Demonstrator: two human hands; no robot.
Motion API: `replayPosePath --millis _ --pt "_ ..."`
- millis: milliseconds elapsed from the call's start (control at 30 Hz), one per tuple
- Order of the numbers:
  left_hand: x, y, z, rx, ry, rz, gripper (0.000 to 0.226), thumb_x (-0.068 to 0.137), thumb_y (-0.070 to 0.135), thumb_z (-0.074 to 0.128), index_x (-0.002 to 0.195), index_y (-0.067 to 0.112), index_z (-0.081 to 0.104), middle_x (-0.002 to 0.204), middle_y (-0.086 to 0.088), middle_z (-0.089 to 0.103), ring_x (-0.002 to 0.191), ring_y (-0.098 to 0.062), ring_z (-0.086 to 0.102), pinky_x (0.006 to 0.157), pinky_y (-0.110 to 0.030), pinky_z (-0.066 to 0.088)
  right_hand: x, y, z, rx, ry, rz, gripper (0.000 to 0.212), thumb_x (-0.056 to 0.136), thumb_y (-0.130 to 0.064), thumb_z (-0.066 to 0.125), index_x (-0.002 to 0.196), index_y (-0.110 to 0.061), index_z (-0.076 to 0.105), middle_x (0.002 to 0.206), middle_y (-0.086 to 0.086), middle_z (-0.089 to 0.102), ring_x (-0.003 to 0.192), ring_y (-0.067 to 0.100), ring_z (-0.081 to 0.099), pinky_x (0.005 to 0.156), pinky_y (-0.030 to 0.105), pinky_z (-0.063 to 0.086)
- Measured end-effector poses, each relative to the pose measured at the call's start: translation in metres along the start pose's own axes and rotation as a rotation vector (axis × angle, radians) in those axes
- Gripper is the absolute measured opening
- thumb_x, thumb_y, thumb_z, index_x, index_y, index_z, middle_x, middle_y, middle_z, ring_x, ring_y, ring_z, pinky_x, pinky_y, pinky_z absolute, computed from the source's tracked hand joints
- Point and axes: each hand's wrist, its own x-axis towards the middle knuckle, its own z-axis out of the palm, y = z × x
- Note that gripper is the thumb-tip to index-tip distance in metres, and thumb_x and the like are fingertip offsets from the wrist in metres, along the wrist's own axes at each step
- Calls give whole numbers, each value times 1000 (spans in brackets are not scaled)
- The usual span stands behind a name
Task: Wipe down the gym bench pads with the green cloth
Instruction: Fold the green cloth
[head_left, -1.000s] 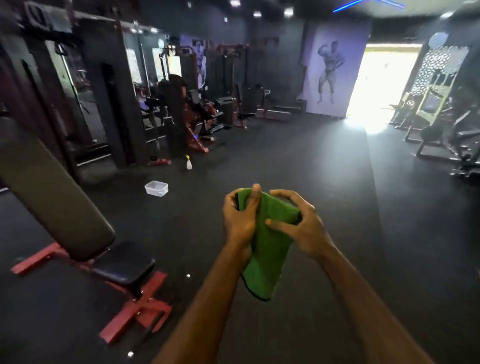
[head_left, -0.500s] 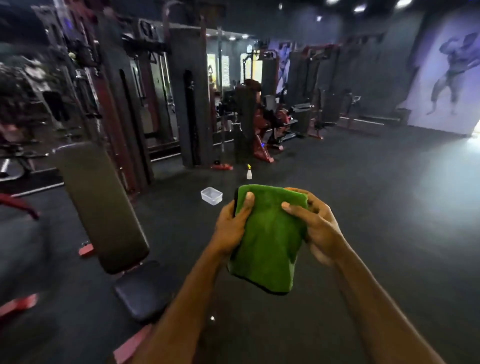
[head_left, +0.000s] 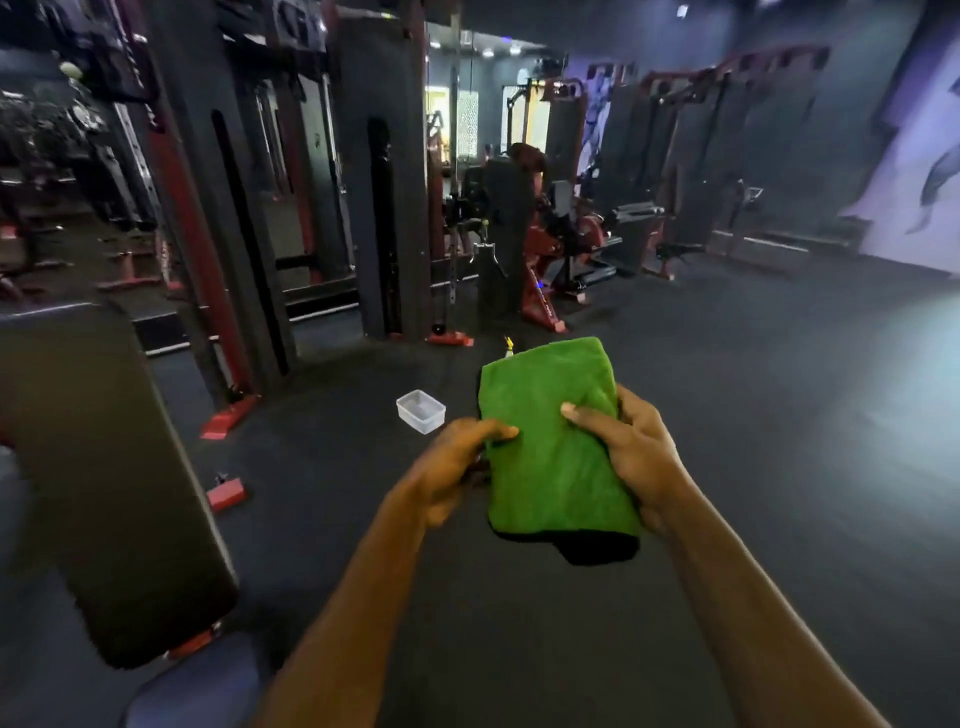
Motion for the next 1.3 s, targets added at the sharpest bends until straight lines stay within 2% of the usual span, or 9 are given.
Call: replayPosePath --millis 67,167,367,700,800,933,1067,1167,1300 --pt "50 -4 -7 -29 -5 -1 73 62 32 83 127 6 66 124 -18 72 115 -34 68 104 -48 51 44 12 -10 5 21 5 35 92 -14 76 126 -10 67 115 10 77 106 31 75 92 50 60" --pt "125 -5 -17 -4 4 16 43 82 14 78 123 6 67 121 -18 73 114 -34 70 104 -51 53 108 33 -28 0 33 38 35 93 -12 74 128 -11 66 116 6 77 107 25 75 95 47 59" --pt "272 -9 -17 -17 51 36 31 91 -1 66 120 10 68 112 -11 78 99 -22 76 80 -32 62 263 75 -63 10 -37 106 33 96 -7 69 128 -10 66 117 6 77 109 25 74 94 42 60" --pt "488 22 -42 -4 300 99 47 95 -1 65 137 18 58 127 -6 73 114 -23 71 84 -32 61 539 103 -91 -81 -299 92 40 86 3 77 122 -12 67 114 6 78 108 26 74 92 44 60" --pt "535 30 -59 -1 328 134 50 95 -5 64 137 21 58 126 -3 73 113 -21 71 84 -31 60 597 114 -85 -111 -353 70 43 88 5 74 124 -17 65 114 0 77 108 19 74 88 36 60" --pt "601 42 -83 -32 406 158 46 91 -14 62 122 20 67 110 1 78 102 -16 74 78 -28 59 667 123 -71 -160 -421 -42 49 91 12 66 122 -26 62 110 -14 76 107 8 72 81 21 57" --pt "683 53 -128 -99 491 195 37 94 -10 60 99 22 76 93 -3 80 92 -24 75 76 -35 62 762 134 -41 -135 -489 -88 49 92 20 59 123 -18 67 112 -2 77 108 15 72 83 25 58" --pt "735 64 -169 -175 363 319 6 87 4 69 87 8 73 93 -14 73 88 -28 69 76 -35 60 824 147 -20 -56 -515 -60 22 87 -4 67 109 -3 71 106 9 76 94 19 71 73 26 56" --pt "819 89 -236 -102 204 382 5 87 7 61 87 4 65 107 -19 62 104 -32 59 92 -42 51 917 160 17 75 -565 269 61 82 -47 56 130 -11 67 128 21 69 108 35 66 86 43 49"
